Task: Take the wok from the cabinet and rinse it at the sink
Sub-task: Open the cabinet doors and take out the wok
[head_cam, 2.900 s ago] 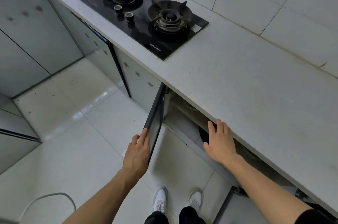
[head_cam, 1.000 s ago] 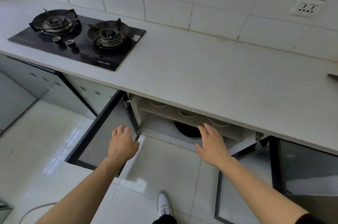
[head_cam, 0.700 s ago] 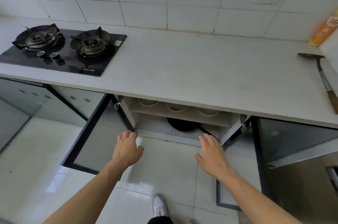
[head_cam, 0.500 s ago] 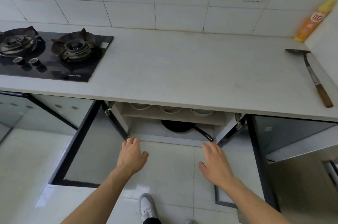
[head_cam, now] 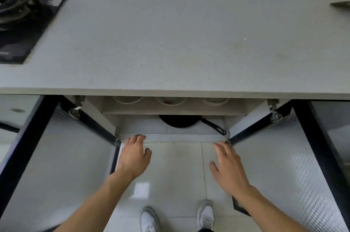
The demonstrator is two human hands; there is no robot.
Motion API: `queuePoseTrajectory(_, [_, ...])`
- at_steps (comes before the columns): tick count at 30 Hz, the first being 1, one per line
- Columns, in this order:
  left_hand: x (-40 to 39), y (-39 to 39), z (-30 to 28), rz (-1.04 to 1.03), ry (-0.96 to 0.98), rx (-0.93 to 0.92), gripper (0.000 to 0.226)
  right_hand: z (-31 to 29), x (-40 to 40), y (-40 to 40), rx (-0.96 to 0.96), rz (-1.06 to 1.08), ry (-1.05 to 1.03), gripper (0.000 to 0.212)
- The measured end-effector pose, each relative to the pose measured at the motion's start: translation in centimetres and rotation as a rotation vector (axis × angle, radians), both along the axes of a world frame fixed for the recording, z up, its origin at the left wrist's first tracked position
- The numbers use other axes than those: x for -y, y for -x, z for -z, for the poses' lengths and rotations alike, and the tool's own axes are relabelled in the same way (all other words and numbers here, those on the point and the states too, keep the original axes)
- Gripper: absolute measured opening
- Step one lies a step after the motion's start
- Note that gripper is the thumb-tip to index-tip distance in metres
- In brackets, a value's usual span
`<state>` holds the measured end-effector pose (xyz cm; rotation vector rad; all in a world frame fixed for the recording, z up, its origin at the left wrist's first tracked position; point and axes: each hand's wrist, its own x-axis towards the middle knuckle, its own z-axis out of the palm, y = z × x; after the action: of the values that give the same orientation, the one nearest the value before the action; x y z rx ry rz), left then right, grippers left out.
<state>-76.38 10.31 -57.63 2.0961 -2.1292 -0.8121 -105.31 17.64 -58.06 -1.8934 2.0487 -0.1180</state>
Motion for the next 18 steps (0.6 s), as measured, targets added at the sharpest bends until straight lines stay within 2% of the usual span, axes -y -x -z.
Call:
queuePoseTrajectory(9, [4.7, 2.3, 19.7, 0.013, 0.096, -0.053, 0.046, 19.4, 4.9, 3.4, 0.009, 0.093, 0.030, 0.057])
queuePoseTrajectory(13, [7.5, 2.2, 26.7, 0.000, 0.153, -0.095, 0.045, 26.4, 8.2, 4.6, 0.004, 0.084, 0.086, 0.058])
queuePoseTrajectory(18, [11.2, 2.0, 33.3, 0.032, 0.236, -0.061, 0.047, 33.9, 11.8, 6.0, -0.002, 0.066, 0.149, 0.058])
